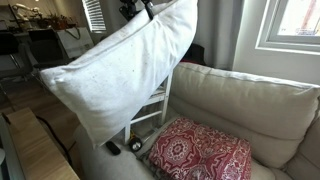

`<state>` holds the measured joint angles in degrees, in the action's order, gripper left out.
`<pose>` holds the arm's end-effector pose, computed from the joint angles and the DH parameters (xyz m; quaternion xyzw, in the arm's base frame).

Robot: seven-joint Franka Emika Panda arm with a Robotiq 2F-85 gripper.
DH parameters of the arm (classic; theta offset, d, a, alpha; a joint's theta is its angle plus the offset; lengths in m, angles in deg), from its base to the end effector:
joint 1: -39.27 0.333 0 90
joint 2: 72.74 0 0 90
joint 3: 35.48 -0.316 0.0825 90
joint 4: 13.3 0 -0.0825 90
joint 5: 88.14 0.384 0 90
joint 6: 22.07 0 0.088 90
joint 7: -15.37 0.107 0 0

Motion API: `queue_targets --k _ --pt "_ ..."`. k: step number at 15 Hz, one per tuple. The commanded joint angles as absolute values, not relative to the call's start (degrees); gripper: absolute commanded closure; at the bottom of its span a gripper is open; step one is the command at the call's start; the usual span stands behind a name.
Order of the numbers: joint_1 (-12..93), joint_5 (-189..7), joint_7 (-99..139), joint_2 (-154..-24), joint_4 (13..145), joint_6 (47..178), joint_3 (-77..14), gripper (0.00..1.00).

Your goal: Pick up the white pillow from the sofa seat and put it on the chair's seat part

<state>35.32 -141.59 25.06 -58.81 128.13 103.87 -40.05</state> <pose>0.4528 -0.0231 0.3933 0.9083 0.1966 0.0177 0.3688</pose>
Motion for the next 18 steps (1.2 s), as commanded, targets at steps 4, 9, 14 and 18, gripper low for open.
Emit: queue_targets --k 4,9,14,18 --pt "38.70 -142.08 36.26 -56.73 128.40 96.09 -41.43 1.00" --pt "40.04 -142.35 43.32 -56.97 128.21 93.04 -42.62 1.00" --pt "34.52 -145.02 43.42 -54.75 129.08 92.41 -35.53 1.00" --pt "28.39 -150.04 38.65 -55.42 126.29 96.53 -27.12 1.00"
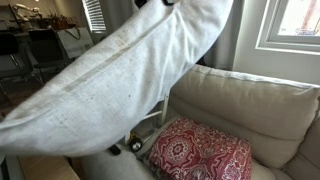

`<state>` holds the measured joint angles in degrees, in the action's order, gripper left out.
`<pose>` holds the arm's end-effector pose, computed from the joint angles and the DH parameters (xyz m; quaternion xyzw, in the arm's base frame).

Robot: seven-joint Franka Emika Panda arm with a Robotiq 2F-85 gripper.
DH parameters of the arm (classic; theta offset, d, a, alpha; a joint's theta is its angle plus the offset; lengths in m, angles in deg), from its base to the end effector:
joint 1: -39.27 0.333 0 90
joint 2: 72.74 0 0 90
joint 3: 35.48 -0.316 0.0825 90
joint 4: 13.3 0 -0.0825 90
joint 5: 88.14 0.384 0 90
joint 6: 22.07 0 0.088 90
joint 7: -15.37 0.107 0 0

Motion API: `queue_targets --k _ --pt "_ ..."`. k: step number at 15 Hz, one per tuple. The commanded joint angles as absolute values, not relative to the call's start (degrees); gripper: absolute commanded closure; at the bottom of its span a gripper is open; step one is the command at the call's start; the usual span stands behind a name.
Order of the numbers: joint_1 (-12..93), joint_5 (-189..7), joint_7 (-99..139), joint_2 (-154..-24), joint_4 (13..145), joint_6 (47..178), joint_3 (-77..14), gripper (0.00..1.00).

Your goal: Pick up the white pillow from the sofa seat and put it on the chair's seat part

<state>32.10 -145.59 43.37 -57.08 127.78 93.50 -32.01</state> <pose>0.4224 -0.1298 0.4048 0.9086 -0.0583 -0.0108 0.4134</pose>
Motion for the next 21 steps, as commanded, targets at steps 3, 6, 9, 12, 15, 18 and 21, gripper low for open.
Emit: queue_targets --k 3,6,9,12,15,18,21 --pt "24.83 -152.09 27.32 -57.39 122.89 106.59 -19.83 1.00" --pt "23.18 -148.73 14.11 -59.48 120.23 116.74 -14.64 1.00" --pt "22.79 -143.74 2.97 -61.11 118.89 122.52 -12.10 1.00" --pt "21.65 -142.27 2.60 -61.10 120.59 122.85 -13.34 1.00" --pt "21.68 -140.38 -0.63 -62.32 119.96 124.30 -13.28 1.00" --pt "22.21 -138.89 -3.50 -62.05 121.89 126.42 -12.87 1.00" --pt "22.93 -140.46 -6.76 -58.57 127.18 126.70 -14.45 1.00"
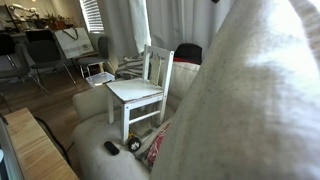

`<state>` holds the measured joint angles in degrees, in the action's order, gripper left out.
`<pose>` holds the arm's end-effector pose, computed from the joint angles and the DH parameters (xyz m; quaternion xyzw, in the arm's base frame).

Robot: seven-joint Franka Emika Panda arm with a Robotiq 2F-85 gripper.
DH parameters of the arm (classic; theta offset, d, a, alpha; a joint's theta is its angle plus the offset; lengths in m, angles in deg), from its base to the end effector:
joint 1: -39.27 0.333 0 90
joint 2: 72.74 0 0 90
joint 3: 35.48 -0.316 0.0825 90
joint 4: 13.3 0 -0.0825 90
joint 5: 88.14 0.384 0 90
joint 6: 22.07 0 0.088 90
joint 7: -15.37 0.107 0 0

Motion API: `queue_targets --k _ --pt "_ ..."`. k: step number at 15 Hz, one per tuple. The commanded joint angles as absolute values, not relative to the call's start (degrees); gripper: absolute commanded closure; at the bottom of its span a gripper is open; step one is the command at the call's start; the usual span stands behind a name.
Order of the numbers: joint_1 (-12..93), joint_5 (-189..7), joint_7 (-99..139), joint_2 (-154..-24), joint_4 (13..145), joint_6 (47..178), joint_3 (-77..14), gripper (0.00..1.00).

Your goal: Pick up the white pillow from the sofa seat and put it on the chair's seat part

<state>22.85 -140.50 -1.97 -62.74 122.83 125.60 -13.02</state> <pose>0.3985 -0.3079 0.4203 0.9355 0.1487 0.0260 0.3193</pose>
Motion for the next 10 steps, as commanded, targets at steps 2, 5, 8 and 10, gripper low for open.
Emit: queue_targets --k 2,5,8,10 --pt "23.82 -139.86 -9.49 -56.27 130.84 124.85 -16.03 1.00" --pt "25.11 -140.33 -11.64 -51.93 136.18 125.17 -18.22 1.00" --pt "27.23 -140.38 -12.52 -46.71 140.50 126.17 -20.52 1.00" --pt "29.55 -138.93 -11.45 -44.00 142.56 126.14 -22.35 1.00"
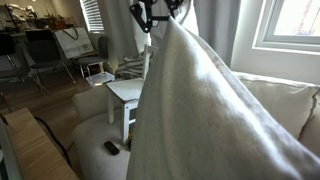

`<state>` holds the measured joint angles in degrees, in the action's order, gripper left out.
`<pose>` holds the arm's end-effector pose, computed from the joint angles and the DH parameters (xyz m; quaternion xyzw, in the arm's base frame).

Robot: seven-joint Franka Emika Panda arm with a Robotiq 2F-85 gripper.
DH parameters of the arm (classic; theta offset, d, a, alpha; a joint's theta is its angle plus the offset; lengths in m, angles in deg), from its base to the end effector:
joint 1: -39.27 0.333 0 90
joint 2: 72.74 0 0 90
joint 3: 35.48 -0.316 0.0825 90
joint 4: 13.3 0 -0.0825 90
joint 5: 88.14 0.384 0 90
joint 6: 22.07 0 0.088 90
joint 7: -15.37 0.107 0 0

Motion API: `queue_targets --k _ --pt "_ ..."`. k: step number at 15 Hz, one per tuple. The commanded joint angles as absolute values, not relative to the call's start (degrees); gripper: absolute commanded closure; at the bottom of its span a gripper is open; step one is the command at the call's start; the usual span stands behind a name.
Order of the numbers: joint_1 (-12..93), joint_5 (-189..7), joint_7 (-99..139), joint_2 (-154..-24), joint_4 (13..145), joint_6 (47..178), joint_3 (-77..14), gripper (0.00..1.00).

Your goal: Pick up the white pillow from the sofa seat and put it on the chair's seat part

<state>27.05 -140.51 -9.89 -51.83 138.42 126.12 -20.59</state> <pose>0.3819 -0.1767 0.3843 0.9025 0.3237 0.0258 0.2828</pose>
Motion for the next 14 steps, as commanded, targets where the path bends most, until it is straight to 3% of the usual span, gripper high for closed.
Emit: queue_targets --k 1,14 --pt "30.84 -138.18 -11.15 -42.94 143.29 126.13 -23.12 1.00" --pt "37.23 -136.97 -12.82 -45.80 144.63 127.02 -27.26 1.00"
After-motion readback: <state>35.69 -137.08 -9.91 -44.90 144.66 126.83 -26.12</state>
